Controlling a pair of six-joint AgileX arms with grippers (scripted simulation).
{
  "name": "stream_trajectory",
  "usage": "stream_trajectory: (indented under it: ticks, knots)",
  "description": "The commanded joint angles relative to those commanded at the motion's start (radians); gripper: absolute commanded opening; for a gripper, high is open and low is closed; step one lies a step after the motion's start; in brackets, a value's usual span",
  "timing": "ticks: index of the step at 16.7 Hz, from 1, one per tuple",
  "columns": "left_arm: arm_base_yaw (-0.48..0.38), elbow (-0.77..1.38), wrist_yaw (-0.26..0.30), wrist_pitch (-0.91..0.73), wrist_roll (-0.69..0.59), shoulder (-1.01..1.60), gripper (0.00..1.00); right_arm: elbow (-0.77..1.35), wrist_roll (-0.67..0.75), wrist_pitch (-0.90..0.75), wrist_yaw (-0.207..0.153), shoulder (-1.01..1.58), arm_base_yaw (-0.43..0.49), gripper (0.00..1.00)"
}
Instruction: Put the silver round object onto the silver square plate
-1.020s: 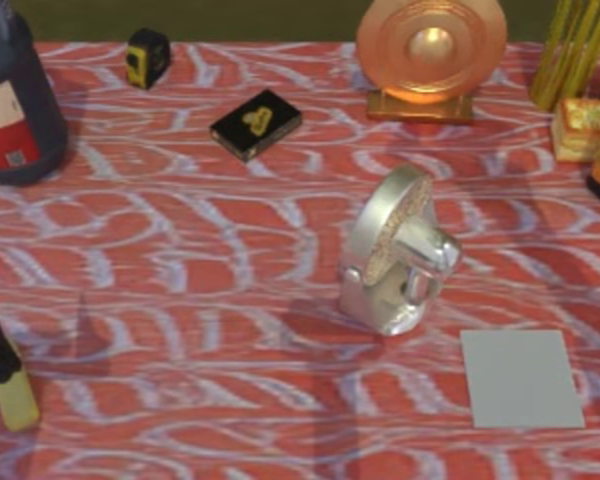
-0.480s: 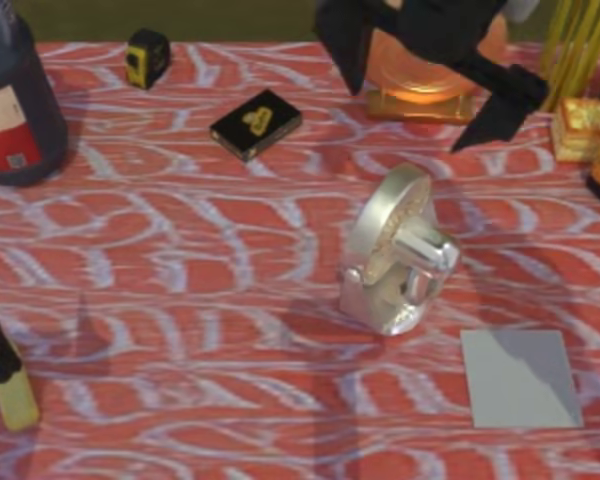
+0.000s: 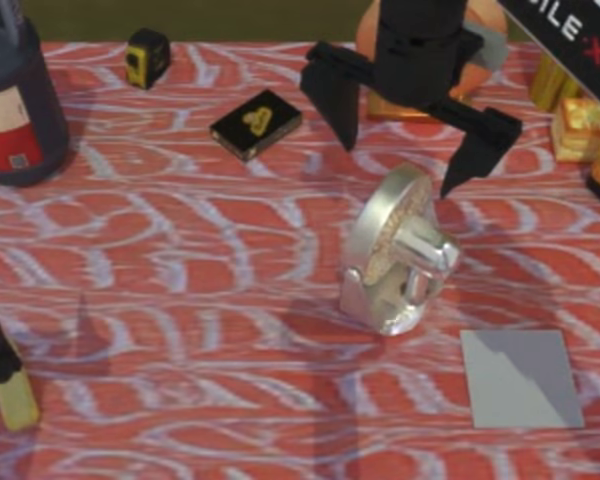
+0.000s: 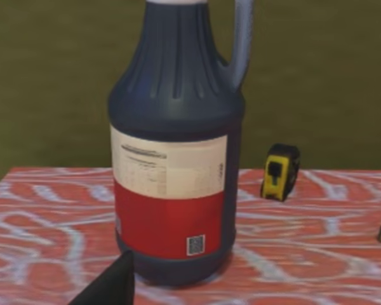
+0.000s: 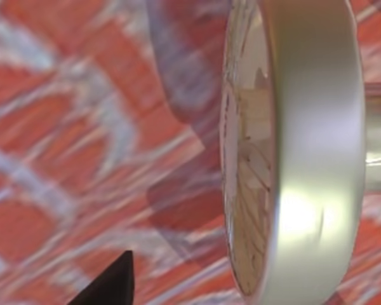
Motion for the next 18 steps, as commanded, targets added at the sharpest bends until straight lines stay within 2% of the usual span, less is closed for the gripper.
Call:
stream_trajectory:
  ticks: [5, 13, 18]
  knots:
    - [0.0, 0.0, 0.0, 0.0, 0.0, 0.0, 1.0, -0.042, -0.003, 0.035, 0.0, -0.011, -0.004, 1.0]
    - [0.0, 0.0, 0.0, 0.0, 0.0, 0.0, 1.0, -0.377, 0.0, 0.274, -0.001, -0.1, 0.001, 1.0]
    - [0.0, 0.0, 0.0, 0.0, 0.0, 0.0, 1.0, -0.392, 0.001, 0.287, -0.001, -0.105, 0.002, 1.0]
